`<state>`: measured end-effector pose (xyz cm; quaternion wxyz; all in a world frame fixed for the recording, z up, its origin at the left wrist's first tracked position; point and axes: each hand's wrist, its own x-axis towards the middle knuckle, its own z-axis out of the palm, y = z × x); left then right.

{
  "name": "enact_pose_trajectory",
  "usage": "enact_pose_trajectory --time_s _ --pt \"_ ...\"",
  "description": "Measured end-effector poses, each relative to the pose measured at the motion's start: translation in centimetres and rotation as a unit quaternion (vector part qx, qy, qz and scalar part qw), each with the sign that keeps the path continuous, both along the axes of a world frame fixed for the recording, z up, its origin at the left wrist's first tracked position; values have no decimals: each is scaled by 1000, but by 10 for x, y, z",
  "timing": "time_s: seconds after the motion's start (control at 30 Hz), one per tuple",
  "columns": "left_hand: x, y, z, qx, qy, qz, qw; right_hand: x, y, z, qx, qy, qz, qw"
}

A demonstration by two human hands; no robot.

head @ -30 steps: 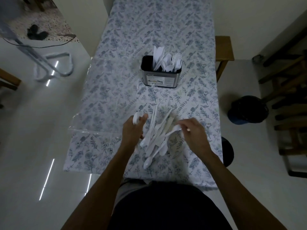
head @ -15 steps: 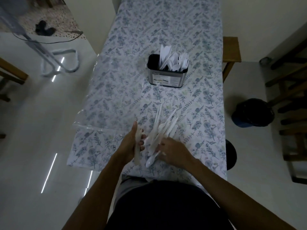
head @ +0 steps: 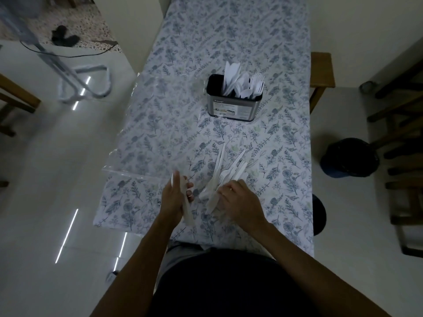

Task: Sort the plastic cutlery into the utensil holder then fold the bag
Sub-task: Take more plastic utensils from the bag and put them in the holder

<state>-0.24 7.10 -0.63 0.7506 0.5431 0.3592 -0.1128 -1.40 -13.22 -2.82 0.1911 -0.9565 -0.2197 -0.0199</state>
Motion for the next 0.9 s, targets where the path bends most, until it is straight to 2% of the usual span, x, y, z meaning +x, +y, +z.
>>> enact_pose_trajectory --time_s 0.07,0.13,0.2,0.27,0.37,0.47,0.53,0.6,0.73,0.9 --pt "-1 -7 -1 17 -13 7 1000 0 7 22 144 89 -106 980" --pt "-3 -16 0 23 -35 -19 999 1 18 37 292 204 -168 919" --pt "-4 -25 1 -19 -58 -59 996 2 30 45 338 277 -189 879" --pt "-3 -32 0 -57 -67 -84 993 2 37 47 337 294 -184 875" --pt "-2 -34 -4 -35 -61 -90 993 0 34 45 315 266 -177 893" --pt "-3 -27 -7 -57 -40 -27 997 -3 10 30 237 225 -278 903" --pt "-4 -22 -8 -52 -29 -4 998 -8 -8 11 139 274 -326 894" --pt "-4 -22 -8 -19 -22 -8 1000 -13 -18 -5 91 344 -339 871" --pt "-3 -26 -7 25 -32 -38 998 -9 -27 -14 150 353 -378 842" --pt "3 -32 0 73 -60 -52 994 -1 -51 1 133 259 -414 862"
